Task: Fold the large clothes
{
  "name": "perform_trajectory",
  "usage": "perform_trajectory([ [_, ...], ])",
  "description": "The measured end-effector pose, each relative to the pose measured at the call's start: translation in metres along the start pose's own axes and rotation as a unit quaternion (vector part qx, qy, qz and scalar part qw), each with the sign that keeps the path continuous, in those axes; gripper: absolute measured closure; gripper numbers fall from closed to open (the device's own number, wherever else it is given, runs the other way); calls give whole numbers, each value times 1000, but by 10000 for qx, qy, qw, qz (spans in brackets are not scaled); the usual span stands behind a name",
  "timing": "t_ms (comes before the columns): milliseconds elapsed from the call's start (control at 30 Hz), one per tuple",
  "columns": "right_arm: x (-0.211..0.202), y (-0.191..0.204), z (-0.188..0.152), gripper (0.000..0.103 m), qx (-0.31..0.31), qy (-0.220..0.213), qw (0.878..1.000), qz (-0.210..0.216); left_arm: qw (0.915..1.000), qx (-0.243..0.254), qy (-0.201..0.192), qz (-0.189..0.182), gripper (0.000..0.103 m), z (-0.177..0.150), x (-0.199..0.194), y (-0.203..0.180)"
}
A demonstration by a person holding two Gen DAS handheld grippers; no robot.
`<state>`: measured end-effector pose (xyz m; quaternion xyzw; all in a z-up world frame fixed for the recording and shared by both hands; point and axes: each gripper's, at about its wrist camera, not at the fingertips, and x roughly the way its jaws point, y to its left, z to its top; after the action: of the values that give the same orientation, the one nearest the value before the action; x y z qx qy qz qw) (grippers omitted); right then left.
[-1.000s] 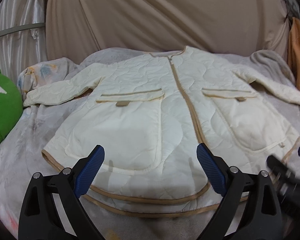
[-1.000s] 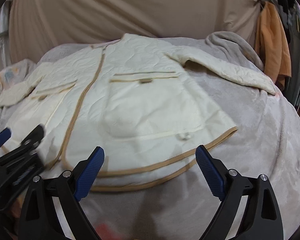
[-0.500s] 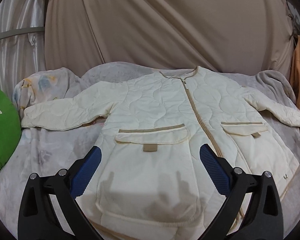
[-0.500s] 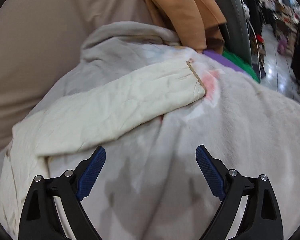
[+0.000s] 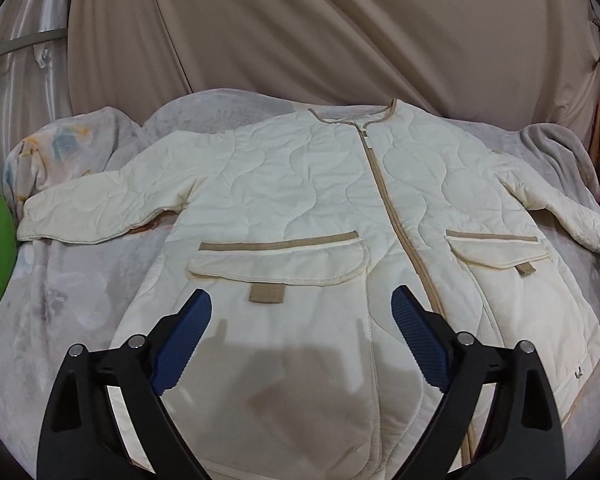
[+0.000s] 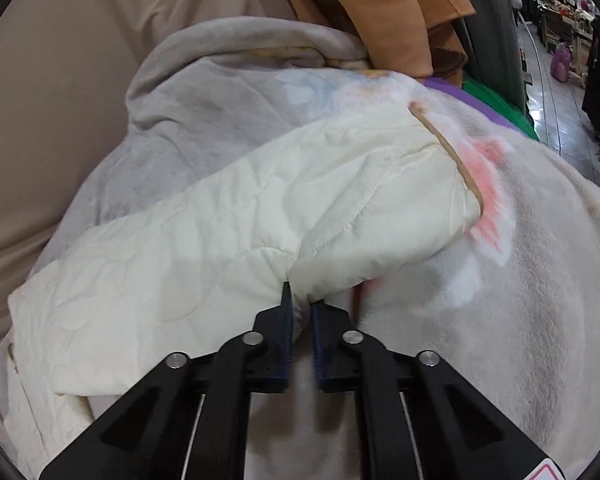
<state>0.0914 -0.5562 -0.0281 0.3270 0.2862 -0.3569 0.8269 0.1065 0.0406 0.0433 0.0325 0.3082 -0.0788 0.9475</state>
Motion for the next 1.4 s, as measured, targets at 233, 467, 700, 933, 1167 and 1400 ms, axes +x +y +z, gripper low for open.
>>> perform_trajectory([
  [233, -81, 119, -1, 98, -1380, -937, 9844, 557, 9994, -106, -315, 10, 14, 12, -10, 12],
  [467, -151, 351, -108, 99, -3636, -1160, 9048, 1887, 9974, -190, -702, -17, 14, 49, -10, 32],
  [700, -114, 479, -271, 90, -5264, -330, 8173, 2320, 9978, -550, -336, -161, 14, 64, 24, 64],
  [933, -139, 416, -242, 58, -4394, -323, 8570, 2674, 9974, -676, 68, -230, 14, 56, 44, 85],
  [1167, -154, 344, -203, 57, -3723, -401, 8929, 2499, 9972, -685, 164, -237, 14, 51, 38, 65],
  [1400, -156, 301, -187, 57, -3556, -429, 9030, 2372, 9993, -360, -3, -120, 13, 56, 23, 29],
])
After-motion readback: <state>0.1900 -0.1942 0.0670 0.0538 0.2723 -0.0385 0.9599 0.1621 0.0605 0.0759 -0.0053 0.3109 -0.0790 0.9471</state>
